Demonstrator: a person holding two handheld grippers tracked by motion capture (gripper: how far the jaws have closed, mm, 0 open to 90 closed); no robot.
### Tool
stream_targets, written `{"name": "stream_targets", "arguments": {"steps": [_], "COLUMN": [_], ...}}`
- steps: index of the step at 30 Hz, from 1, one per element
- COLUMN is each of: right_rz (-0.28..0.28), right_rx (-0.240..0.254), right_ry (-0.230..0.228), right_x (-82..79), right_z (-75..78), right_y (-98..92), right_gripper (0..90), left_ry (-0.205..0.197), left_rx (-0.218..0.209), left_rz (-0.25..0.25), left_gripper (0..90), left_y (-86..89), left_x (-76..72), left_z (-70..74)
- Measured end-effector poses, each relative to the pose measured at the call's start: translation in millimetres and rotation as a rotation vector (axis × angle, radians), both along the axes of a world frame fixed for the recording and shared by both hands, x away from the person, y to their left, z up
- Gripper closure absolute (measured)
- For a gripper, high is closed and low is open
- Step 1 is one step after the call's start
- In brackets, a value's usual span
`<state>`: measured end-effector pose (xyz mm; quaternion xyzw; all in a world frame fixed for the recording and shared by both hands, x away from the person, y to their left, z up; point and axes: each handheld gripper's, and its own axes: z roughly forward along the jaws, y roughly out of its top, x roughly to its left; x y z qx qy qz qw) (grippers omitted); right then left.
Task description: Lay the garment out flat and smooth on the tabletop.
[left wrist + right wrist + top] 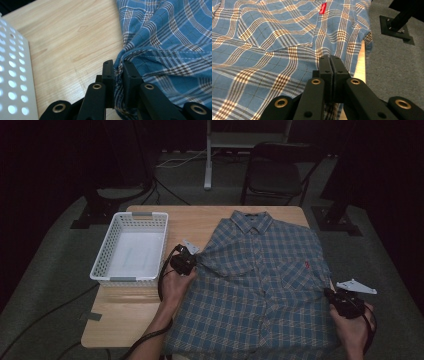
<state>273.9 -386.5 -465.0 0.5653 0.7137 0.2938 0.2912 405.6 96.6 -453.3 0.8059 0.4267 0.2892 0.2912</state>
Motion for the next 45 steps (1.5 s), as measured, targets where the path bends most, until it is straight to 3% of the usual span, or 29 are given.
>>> {"name": "stream_targets", "arguments": {"steps": [10,15,20,29,30,35,38,45], "right_rz": [-0.019,-0.012,-0.004,-0.007,-0.005,0.003,0.0,0.012], "right_rx": [0.007,0.008,0.025,0.034,0.028,0.048,0.055,0.062], "right_ry": [0.002,0.036,0.052,0.064,0.067,0.032,0.01,-0.006], "right_x": [8.5,9.9,6.4,-0.7,-0.4,-2.7,-3.0,3.8], "right_z": [-1.6,-12.2,-15.3,-15.4,-14.3,-6.8,-3.0,1.0], "right_y": [-4.7,-0.9,-0.2,1.4,2.0,-1.1,-2.4,2.4], "right_gripper": [88.5,88.1,87.9,87.2,83.5,71.7,68.4,62.0], "left_ry": [0.029,0.059,0.062,0.072,0.057,0.001,-0.028,-0.036], "left_rx": [0.004,0.02,0.016,-0.012,-0.037,-0.108,-0.151,-0.137], "left_rz": [0.027,0.039,0.055,0.081,0.081,0.046,-0.021,-0.164], "left_gripper": [82.6,82.4,82.4,81.0,76.0,62.4,59.0,53.4], "left_y": [3.7,5.6,8.2,14.1,14.7,15.2,10.4,-19.9], "left_x": [3.8,6.0,3.0,-3.3,-6.6,-19.4,-25.4,-29.0], "left_z": [-6.6,-16.0,-16.9,-15.8,-12.4,3.7,13.7,18.2]}}
